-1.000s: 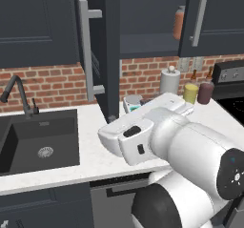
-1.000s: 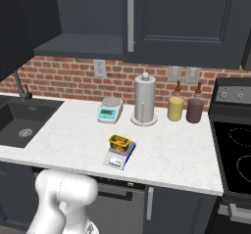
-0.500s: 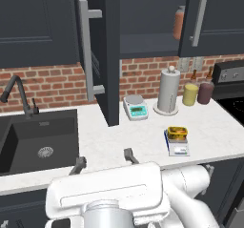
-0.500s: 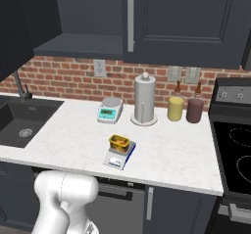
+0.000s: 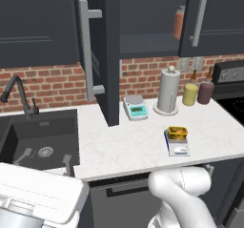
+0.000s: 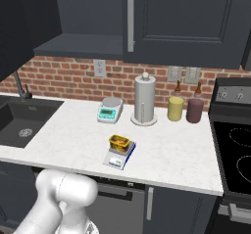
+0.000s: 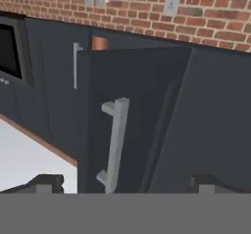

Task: Pick the canned food and place it on the digital scale for weighing, and close the cabinet.

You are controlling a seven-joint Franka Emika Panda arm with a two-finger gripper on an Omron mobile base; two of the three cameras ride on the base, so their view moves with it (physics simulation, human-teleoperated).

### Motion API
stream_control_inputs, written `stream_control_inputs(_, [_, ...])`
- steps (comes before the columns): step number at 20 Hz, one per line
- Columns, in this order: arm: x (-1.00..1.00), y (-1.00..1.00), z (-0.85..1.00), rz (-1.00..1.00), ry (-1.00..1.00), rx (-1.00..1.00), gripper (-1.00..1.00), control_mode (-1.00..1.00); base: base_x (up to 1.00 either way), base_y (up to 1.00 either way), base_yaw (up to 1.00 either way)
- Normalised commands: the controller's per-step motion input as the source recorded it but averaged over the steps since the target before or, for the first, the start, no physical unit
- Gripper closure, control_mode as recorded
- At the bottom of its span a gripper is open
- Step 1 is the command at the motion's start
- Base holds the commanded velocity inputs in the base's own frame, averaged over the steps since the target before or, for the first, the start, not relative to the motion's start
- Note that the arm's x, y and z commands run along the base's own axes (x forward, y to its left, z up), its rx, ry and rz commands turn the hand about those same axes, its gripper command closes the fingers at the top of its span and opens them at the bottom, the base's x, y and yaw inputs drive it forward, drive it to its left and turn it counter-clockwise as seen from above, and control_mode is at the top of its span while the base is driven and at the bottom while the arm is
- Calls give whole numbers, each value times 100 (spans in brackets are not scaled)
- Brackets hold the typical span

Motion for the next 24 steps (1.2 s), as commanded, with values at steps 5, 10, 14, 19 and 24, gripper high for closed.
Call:
stream_control_inputs(5, [84,6,0,-2,9,5,-100,-100,0,0,0])
stream_control_inputs(10, [99,-25,-4,11,8,0,-100,-100,0,0,0])
stream_control_inputs(14, [83,-24,0,8,0,0,-100,-100,0,0,0])
stream_control_inputs(19, [51,-53,1,1,-7,6,-100,-100,0,0,0])
stream_control_inputs(24, [50,-67,2,0,-7,11,-100,-100,0,0,0])
